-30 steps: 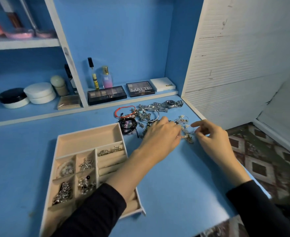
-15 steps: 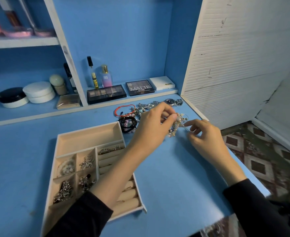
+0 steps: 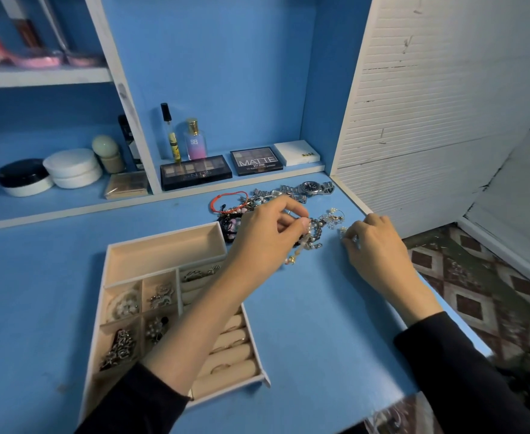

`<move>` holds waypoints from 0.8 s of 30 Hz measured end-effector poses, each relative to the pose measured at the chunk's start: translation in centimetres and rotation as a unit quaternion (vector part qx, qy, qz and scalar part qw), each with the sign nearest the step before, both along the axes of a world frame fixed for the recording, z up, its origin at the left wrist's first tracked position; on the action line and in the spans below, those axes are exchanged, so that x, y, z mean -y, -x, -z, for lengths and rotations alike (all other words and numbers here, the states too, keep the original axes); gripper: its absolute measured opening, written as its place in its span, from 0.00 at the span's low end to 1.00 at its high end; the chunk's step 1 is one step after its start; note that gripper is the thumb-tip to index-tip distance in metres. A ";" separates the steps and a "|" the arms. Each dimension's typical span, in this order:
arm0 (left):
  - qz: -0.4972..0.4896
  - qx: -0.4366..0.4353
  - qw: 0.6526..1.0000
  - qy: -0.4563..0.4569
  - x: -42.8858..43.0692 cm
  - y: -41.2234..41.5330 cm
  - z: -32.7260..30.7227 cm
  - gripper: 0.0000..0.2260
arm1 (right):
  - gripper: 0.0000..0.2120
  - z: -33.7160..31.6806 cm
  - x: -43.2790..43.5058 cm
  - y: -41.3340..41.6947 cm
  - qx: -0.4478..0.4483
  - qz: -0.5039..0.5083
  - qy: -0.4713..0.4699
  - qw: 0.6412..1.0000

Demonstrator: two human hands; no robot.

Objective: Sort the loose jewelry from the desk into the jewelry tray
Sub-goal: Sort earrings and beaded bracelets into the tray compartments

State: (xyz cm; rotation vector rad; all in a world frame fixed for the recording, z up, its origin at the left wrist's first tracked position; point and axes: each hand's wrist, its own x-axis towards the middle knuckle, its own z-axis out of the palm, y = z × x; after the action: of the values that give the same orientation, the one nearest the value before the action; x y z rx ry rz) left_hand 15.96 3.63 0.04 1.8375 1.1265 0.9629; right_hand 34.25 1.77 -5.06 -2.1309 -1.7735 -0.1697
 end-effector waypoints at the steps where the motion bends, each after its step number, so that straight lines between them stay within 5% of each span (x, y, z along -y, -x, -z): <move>1: 0.000 0.001 1.000 0.002 0.0 0.1 -0.1 0.02 | 0.10 0.1 0.0 0.0 0.012 -0.001 0.010 1.000; 8: 0.001 0.013 1.000 0.021 0.1 1.2 -0.6 0.03 | 0.08 0.9 0.3 0.5 0.030 -0.023 0.016 0.999; 24: -0.035 0.022 0.998 0.042 0.7 5.9 -1.9 0.04 | 0.08 -0.8 1.4 7.7 -0.241 -0.254 -0.088 0.933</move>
State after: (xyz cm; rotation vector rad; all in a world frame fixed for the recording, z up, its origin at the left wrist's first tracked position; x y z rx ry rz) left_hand 10.07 2.89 1.98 1.7115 1.1922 0.9768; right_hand 26.58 0.32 -4.28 -1.3722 -1.8402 0.2955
